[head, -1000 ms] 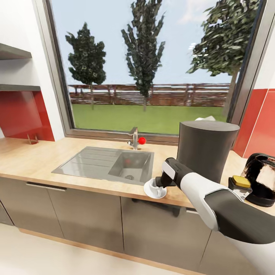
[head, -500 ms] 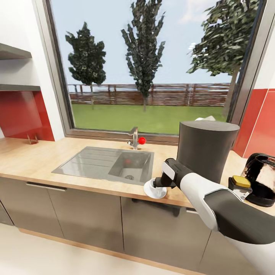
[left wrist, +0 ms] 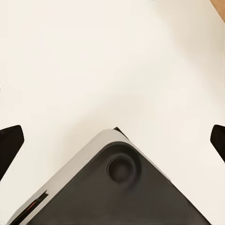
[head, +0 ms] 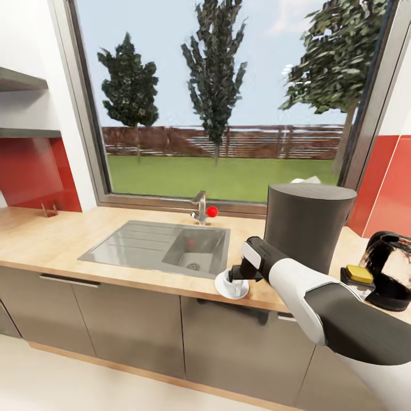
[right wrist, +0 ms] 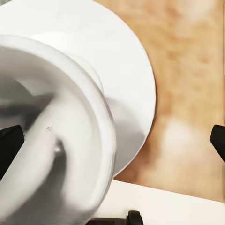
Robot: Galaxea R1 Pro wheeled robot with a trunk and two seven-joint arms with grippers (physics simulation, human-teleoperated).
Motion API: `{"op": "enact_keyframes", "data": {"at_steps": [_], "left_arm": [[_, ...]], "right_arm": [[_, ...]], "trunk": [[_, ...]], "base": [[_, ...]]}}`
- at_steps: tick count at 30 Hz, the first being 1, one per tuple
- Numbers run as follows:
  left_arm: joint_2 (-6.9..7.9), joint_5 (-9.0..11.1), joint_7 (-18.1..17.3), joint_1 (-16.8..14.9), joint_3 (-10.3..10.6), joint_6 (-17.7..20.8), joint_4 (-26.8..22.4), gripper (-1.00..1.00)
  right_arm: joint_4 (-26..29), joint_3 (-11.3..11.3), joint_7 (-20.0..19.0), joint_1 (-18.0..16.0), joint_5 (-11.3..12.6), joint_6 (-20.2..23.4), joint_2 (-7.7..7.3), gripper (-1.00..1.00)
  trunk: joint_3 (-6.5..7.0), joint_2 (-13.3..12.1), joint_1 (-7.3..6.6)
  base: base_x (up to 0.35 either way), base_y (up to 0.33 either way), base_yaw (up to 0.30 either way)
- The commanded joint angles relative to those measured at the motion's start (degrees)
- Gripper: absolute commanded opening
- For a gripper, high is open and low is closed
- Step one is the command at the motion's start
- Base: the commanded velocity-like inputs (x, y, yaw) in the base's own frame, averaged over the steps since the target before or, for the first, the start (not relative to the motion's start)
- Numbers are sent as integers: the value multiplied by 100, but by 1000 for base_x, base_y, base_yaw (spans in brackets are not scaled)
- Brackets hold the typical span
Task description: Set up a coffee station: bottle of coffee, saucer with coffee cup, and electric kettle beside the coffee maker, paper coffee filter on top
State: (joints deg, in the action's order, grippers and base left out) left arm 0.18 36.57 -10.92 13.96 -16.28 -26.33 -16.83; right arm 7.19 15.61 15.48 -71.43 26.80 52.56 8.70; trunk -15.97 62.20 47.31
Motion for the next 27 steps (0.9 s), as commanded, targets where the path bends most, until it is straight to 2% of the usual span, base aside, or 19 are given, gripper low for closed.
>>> {"op": "enact_keyframes", "data": {"at_steps": [1,27], "left_arm": [[-1,60,-50,1,-7,8,-5,100],[0,60,-50,1,-7,40,-5,100]], "right_arm": [[6,29,43,-3,62,18,0,100],[3,29,43,-4,62,-13,-2,100]], "trunk": [[12,-37,-22],[479,-1080,-593]], "base": [[0,0,0],[0,0,0]]}}
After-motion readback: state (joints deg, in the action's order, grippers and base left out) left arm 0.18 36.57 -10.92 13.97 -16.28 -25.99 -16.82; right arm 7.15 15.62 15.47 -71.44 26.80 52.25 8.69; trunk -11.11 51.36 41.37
